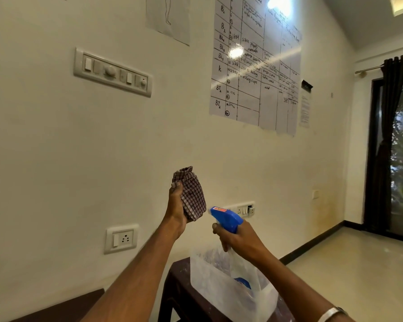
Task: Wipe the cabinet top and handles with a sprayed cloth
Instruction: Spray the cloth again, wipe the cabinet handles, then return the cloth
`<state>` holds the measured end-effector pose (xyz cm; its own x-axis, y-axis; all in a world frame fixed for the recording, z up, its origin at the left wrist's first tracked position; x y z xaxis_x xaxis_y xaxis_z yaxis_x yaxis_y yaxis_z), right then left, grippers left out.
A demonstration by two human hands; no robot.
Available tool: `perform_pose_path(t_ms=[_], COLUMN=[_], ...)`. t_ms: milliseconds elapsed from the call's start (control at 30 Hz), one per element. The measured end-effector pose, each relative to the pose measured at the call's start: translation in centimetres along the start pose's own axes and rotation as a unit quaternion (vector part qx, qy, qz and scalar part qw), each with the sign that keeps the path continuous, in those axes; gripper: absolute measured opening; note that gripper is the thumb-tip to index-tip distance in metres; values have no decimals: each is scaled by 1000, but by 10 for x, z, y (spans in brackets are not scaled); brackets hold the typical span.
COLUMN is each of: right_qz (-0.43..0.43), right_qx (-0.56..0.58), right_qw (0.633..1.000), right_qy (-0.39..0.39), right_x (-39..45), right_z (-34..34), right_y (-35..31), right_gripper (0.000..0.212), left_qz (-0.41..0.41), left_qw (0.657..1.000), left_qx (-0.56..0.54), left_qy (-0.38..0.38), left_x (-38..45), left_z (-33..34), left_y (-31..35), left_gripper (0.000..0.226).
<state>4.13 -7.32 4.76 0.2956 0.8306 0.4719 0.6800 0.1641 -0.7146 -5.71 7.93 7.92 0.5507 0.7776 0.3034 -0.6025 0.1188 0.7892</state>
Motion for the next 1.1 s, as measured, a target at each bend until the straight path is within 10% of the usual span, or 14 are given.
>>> perform_pose_path(t_ms=[1100], right_qz=[89], right_qx=[-71], right_qw=[989], right_qy=[94], right_x=[-16], right_z=[-46], right_y=[30], right_gripper=[39], left_qz=[-31], left_qw=[997], left_qx=[69], left_qy=[-7], left_x=[-27], left_z=[0], left_y=[-32], left_gripper=[36])
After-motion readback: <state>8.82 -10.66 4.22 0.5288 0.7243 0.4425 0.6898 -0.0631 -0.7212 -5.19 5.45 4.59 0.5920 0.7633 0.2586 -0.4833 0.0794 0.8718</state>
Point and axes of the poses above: each hand's wrist, its own x-axis towards the middle knuckle, its own z-axis out of the palm, y = z × x, the point moved 3 cm from there along x, towards the middle knuckle, and after that the axes turned 4 degrees about -y, right-handed, at the moved point
